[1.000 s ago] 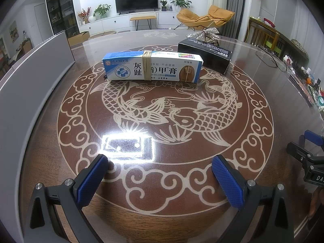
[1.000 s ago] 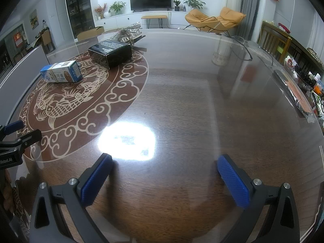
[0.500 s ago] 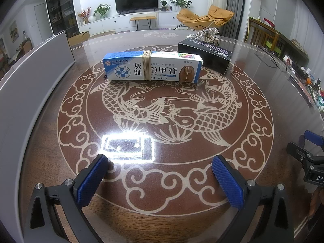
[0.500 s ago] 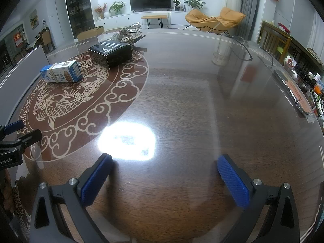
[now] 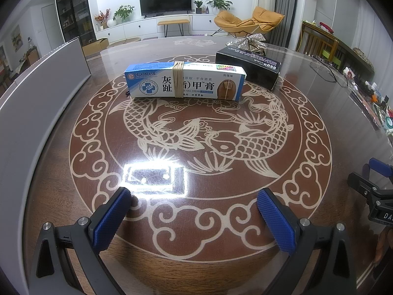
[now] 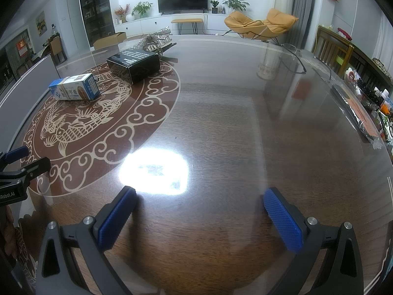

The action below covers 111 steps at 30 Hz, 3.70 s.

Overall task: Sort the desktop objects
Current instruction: 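Lower the left tool onto the blue-and-white ointment box and grasp it, then grasp the clear eyeglasses with the right tool while the left tool lifts the ointment box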

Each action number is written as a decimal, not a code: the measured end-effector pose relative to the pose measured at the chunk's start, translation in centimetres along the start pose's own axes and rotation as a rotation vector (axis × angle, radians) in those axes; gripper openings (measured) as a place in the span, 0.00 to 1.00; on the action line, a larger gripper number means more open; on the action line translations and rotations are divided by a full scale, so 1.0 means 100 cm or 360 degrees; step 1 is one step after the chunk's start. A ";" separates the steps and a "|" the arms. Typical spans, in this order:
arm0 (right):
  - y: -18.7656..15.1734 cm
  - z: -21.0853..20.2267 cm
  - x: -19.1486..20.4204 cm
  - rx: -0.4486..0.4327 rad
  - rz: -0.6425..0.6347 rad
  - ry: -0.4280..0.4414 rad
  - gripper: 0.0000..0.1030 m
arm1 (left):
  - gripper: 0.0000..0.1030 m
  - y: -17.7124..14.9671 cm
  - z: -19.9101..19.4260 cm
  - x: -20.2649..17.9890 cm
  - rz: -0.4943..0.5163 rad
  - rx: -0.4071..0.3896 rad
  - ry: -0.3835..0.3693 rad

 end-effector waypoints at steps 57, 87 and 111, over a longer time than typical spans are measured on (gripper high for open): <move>0.000 0.001 0.001 0.0000 -0.0001 -0.0001 1.00 | 1.00 0.101 -0.036 0.078 -0.0326 -0.0102 0.0118; 0.000 0.001 0.001 0.0001 -0.0001 -0.0001 1.00 | 0.43 0.072 0.035 0.074 -0.0368 0.0026 0.0205; 0.107 0.005 0.231 -0.0085 -0.1119 0.0352 0.98 | 0.42 -0.068 -0.035 0.100 -0.0118 -0.0062 -0.0132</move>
Point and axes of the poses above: each gripper's, at about its wrist camera, not at the fingertips, and z roughly the way its jaws point, x to its left, y to its top, the point moved 9 cm from there along z, roughly the way its jaws point, and after that the axes turned 8 degrees about x, right-handed, at the moved point
